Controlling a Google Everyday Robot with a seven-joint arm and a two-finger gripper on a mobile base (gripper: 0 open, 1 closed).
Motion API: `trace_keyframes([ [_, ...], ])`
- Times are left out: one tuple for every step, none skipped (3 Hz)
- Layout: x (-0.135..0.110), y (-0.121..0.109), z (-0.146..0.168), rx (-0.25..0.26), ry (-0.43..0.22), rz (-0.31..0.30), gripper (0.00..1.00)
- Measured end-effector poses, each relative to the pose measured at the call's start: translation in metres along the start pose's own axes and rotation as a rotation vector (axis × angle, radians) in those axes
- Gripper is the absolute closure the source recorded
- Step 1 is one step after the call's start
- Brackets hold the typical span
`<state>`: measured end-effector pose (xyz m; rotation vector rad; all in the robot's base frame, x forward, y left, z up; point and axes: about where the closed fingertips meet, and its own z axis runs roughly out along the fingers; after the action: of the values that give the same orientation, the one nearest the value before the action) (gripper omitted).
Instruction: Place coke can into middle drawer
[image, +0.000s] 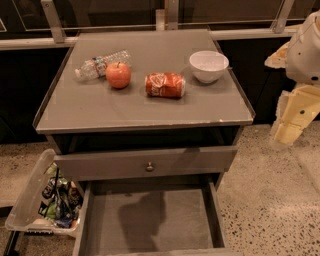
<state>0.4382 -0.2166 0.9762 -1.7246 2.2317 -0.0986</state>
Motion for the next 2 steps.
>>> trace_keyframes([
  [-0.003, -0.001, -0.001, 0.007, -0.005, -0.007, 0.00],
  [-0.021, -0.004, 0.005, 0.019, -0.040, -0.048, 0.00],
])
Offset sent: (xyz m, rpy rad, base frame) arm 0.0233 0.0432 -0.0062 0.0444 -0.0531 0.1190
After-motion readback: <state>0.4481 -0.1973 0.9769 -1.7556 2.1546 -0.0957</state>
